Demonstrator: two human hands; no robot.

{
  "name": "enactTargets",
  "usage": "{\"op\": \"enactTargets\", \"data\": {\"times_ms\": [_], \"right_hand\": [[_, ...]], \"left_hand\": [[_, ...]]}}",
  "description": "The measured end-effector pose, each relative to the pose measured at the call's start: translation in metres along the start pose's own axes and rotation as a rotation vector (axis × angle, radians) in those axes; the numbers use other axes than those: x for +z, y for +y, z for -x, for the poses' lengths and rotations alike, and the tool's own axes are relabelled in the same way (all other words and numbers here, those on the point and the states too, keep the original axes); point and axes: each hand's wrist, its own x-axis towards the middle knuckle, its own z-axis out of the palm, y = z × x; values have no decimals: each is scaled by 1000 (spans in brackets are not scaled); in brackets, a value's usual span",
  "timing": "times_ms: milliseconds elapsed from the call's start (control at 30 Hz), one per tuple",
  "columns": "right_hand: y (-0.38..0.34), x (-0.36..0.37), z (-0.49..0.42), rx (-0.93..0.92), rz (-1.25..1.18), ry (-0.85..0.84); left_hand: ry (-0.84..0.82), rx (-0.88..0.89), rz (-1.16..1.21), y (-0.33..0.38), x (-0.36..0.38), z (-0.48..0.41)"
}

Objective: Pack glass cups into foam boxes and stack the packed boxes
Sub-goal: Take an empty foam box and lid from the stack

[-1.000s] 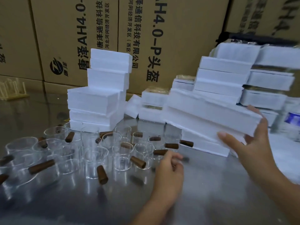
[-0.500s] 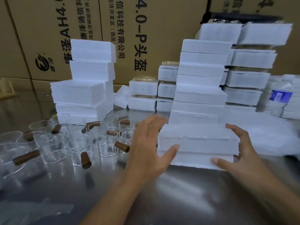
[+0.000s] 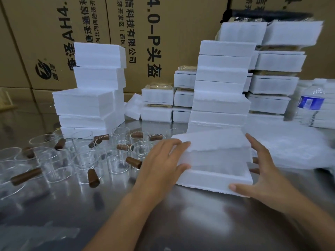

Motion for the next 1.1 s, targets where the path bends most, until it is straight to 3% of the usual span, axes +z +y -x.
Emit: {"op": "enactTargets", "data": {"times_ms": [100, 300, 433, 567, 833, 1000, 1100], "right_hand": [[3, -1, 1, 23, 5, -9], [7, 0, 1, 38, 20, -59], [9, 2, 1, 39, 25, -61], [8, 1, 0, 52, 28, -85], [5, -1, 0, 74, 34, -87], [-8, -3, -4, 51, -127, 138], [-25, 0, -14, 7, -129, 265]], "left_hand": [[100, -328, 211, -2, -8, -6], [644, -1006, 592, -24, -23, -16], [717, -1241, 621, -42, -24, -9], [727, -1334, 634, -48, -24, -8], [714, -1273, 547, -48, -24, -4], [783, -1351, 528, -47, -23, -7], [830, -1251, 497, -43, -26, -9]]}}
